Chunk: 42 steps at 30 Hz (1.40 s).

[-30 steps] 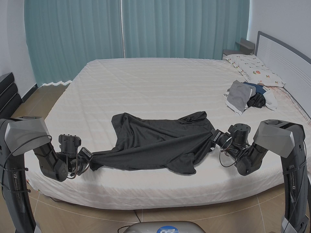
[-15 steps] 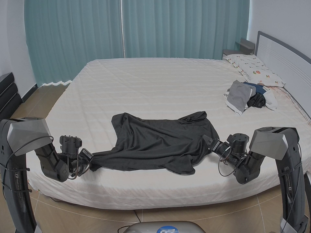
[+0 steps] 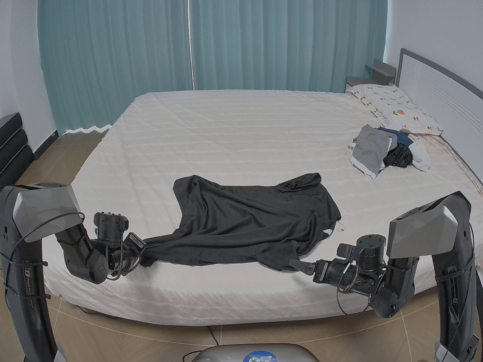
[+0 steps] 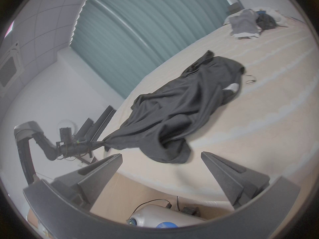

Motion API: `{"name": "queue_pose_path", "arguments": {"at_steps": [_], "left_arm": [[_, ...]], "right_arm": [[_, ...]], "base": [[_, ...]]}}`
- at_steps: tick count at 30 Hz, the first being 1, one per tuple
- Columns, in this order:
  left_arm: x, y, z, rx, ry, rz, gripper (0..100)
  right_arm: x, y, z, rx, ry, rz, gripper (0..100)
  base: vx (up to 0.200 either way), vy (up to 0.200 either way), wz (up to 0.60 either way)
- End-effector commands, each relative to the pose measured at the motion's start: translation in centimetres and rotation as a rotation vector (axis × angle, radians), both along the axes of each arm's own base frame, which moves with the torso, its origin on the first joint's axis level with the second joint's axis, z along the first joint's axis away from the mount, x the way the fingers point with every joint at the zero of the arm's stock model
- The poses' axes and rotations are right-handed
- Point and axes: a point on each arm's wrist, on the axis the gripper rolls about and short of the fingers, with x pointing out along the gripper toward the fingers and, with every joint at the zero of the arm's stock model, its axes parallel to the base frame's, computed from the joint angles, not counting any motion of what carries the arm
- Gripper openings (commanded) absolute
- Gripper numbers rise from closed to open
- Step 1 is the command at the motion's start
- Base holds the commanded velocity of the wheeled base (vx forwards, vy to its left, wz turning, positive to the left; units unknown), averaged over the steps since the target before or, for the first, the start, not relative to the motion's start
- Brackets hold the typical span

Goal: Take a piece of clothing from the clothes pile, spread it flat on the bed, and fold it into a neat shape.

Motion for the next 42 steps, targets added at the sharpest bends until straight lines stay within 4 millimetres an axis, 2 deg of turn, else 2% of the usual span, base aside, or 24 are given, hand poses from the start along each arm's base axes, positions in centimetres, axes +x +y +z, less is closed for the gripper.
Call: {"name": "queue_pose_path", "arguments": {"at_steps": [1, 6, 26, 27, 38, 42], "left_arm": [[0.0, 0.0, -0.1, 0.001, 0.005, 0.0, 0], [-0.1, -0.1, -0.2, 0.001, 0.006, -0.002, 0], [-0.1, -0.1, -0.2, 0.001, 0.006, -0.002, 0], [-0.1, -0.1, -0.2, 0.001, 0.006, -0.002, 0], [-0.2, -0.1, -0.1, 0.001, 0.009, -0.004, 0], [-0.6, -0.1, -0.1, 0.0, 0.019, -0.011, 0]], "right_arm": [[-0.1, 1.4, 0.4, 0.01, -0.031, 0.056, 100], [0.6, 2.6, 0.7, 0.0, -0.091, 0.095, 100], [2.6, 3.1, -0.1, -0.064, -0.035, 0.104, 100], [2.7, 3.2, -0.3, -0.075, -0.011, 0.102, 0], [2.8, 2.5, -0.1, -0.112, 0.006, 0.031, 0], [2.1, 1.6, 0.8, -0.117, 0.013, 0.007, 0]], "base": [[0.0, 0.0, 0.0], [0.0, 0.0, 0.0], [0.0, 0.0, 0.0], [0.0, 0.0, 0.0], [0.0, 0.0, 0.0], [0.0, 0.0, 0.0]]}}
